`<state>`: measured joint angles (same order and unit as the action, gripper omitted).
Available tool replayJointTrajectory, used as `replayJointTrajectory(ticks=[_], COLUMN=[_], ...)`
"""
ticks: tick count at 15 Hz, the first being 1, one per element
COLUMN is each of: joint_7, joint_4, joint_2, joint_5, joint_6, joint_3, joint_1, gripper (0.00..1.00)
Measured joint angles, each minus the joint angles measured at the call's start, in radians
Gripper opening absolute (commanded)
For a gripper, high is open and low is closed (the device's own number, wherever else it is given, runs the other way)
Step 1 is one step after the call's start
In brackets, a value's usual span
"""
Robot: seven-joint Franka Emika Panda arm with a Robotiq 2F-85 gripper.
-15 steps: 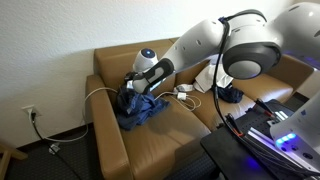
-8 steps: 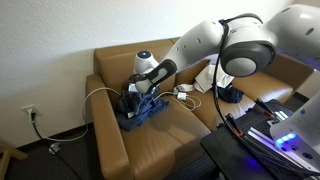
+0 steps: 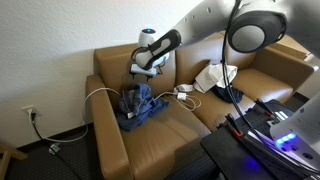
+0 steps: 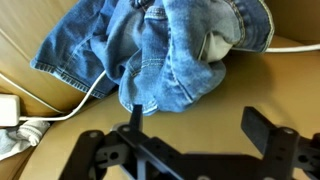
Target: Move the jeans to the corner
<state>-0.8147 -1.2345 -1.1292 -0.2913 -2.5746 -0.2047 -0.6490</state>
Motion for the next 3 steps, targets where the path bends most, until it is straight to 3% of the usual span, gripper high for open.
replayJointTrajectory(ticks=[3], joint_7=[0.046], joint_4=[-0.133], joint_2=[0.144], joint_5=[-0.05], joint_6=[0.042], joint_3=[0.008], joint_1=[0.047], gripper=[1.0])
